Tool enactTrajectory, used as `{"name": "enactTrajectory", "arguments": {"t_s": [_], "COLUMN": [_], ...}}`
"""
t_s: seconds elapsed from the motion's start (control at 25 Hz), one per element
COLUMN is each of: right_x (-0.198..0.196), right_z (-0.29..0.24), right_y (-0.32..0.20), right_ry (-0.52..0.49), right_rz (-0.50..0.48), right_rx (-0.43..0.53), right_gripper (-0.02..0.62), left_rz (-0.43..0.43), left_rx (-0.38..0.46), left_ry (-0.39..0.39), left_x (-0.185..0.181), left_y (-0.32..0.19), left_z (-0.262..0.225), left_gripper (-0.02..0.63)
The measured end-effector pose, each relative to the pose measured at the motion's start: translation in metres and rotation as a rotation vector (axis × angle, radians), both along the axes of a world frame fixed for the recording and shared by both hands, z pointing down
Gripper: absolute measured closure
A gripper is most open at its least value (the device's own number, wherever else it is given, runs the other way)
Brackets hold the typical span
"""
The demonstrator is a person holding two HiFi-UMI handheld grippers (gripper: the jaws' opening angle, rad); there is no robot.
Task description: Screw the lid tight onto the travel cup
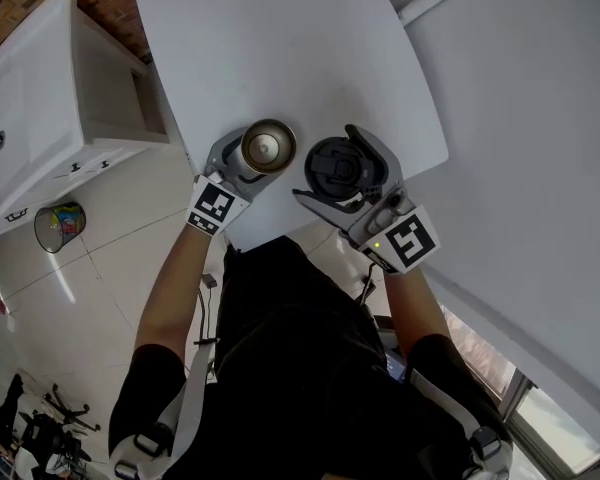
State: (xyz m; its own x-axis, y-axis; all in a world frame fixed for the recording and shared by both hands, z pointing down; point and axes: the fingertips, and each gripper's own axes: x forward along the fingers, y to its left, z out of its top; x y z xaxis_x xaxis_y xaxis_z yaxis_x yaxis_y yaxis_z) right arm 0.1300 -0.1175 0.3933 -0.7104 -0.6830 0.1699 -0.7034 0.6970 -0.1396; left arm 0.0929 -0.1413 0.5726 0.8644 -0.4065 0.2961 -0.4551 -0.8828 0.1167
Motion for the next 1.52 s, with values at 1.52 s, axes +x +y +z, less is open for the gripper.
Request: {"name": "enactTrajectory", "arguments": {"t_s": [1.52], "right_x": [-0.097], "right_z": [0.043], "right_y": [-0.043], "right_ry": [-0.037], "right_rz": [-0.200], "right_rx": [0.090], "right_gripper": [0.109], "left_rz": [0.035], "left_rx": [-0.057], "left_ry": [0.031], "left_x": [-0.006], "left_y": [-0.007], "left_z": [0.003], "left_gripper": [0.232]}}
